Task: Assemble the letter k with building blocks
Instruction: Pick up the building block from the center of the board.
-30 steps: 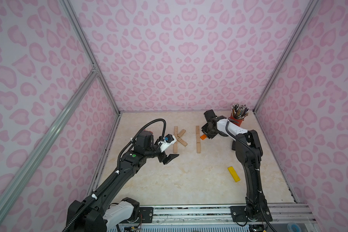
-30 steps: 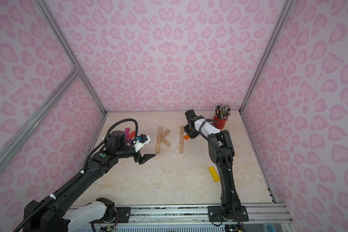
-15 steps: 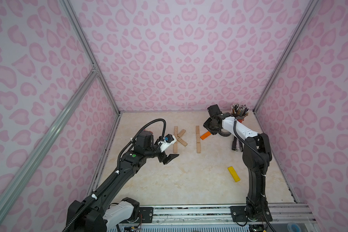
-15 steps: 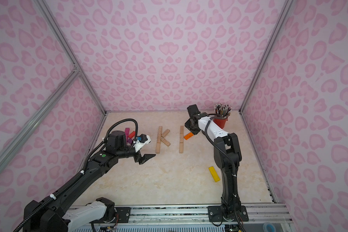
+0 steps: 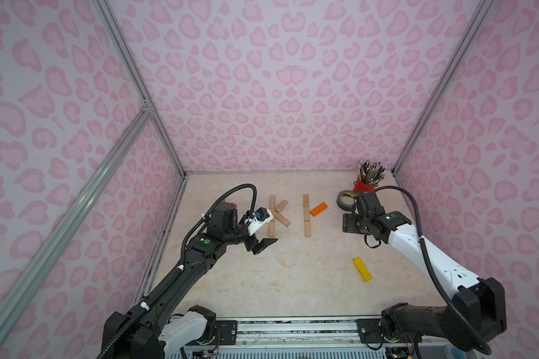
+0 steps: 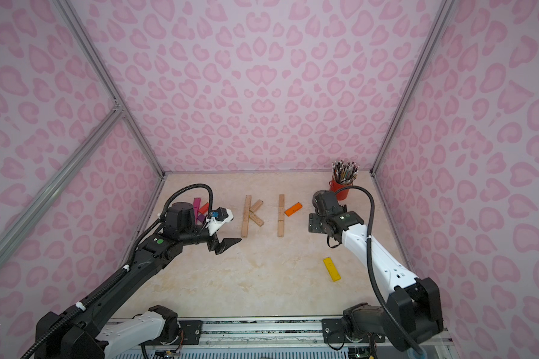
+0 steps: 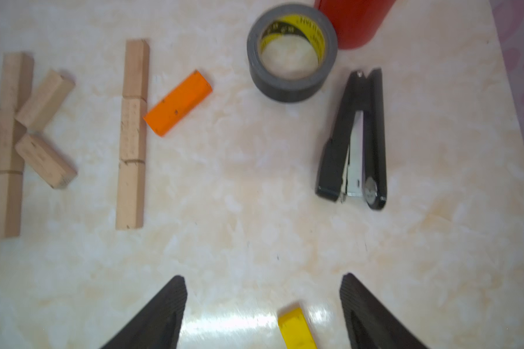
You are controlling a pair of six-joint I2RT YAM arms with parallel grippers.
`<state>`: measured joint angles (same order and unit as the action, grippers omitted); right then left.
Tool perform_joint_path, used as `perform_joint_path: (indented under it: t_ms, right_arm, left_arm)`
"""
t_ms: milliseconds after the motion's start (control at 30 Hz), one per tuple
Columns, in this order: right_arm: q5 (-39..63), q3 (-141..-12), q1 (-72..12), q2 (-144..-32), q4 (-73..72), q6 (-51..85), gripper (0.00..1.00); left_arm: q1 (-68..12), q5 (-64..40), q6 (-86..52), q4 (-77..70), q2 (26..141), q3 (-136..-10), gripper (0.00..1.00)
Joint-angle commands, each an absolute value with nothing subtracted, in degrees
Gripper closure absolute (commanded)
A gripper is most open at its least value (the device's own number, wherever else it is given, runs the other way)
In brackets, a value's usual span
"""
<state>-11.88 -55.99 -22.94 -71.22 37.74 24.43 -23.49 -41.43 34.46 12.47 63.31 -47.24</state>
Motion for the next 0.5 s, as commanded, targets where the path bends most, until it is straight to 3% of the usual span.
perform_joint_path:
  t_ms: [0, 67, 267, 467]
  right_arm:
    - [-9.6, -49.3, -22.7, -66.2, 39.6, 25.4, 0.10]
    - [-9.2, -46.4, -22.1, -65.2, 41.5, 27.4, 0.02]
    - [-5.8, -43.7, -18.4, -72.2, 43.8, 27.3, 0.00]
    - [-2.4, -43.4, -16.9, -79.3, 42.6, 23.6, 0.17]
  left_arm:
    - [-23.6, -42.3, 34.4, 11.1, 63.5, -47.0, 0.11]
    - [-23.7, -42.4, 34.4, 11.2, 63.9, -47.1, 0.11]
    - [-24.0, -42.4, 34.5, 11.4, 64.4, -47.0, 0.11]
    - [-24.0, -41.2, 35.0, 11.8, 64.5, -46.9, 0.11]
